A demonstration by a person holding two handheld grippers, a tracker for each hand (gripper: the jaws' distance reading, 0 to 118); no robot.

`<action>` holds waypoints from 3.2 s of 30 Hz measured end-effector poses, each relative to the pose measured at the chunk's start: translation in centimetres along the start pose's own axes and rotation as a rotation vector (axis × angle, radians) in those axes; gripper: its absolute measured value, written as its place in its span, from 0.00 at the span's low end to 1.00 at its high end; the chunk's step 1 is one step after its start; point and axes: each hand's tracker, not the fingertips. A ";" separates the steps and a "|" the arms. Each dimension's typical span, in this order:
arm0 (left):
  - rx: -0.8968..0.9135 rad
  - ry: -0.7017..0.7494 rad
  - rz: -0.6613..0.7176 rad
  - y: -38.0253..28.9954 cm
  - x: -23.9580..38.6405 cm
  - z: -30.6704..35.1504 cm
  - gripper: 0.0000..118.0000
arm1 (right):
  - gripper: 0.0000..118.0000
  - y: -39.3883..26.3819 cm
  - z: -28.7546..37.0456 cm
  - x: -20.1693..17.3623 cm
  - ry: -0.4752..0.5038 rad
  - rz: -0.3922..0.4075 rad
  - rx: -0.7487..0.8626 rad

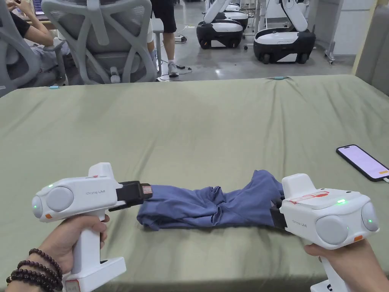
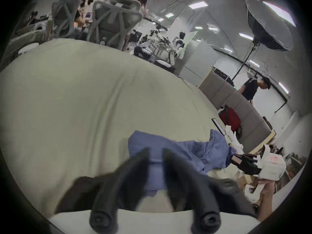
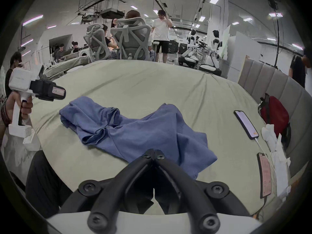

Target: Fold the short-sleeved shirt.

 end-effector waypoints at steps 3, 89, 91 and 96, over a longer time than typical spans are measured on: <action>0.015 0.062 0.046 -0.7 -0.4 -1.4 0.71 | 0.00 -0.1 0.2 0.4 0.003 -0.006 -0.003; 0.118 -0.126 -0.203 -0.5 7.6 -2.1 0.00 | 0.00 -0.8 1.5 4.0 -0.071 -0.114 0.051; 0.058 -0.139 -0.236 -0.5 8.5 -4.7 0.00 | 0.00 -0.8 1.7 4.3 -0.078 -0.116 0.052; -0.083 -0.135 -0.213 -1.1 10.5 -11.8 0.00 | 0.00 -0.9 2.5 5.2 -0.099 -0.137 0.062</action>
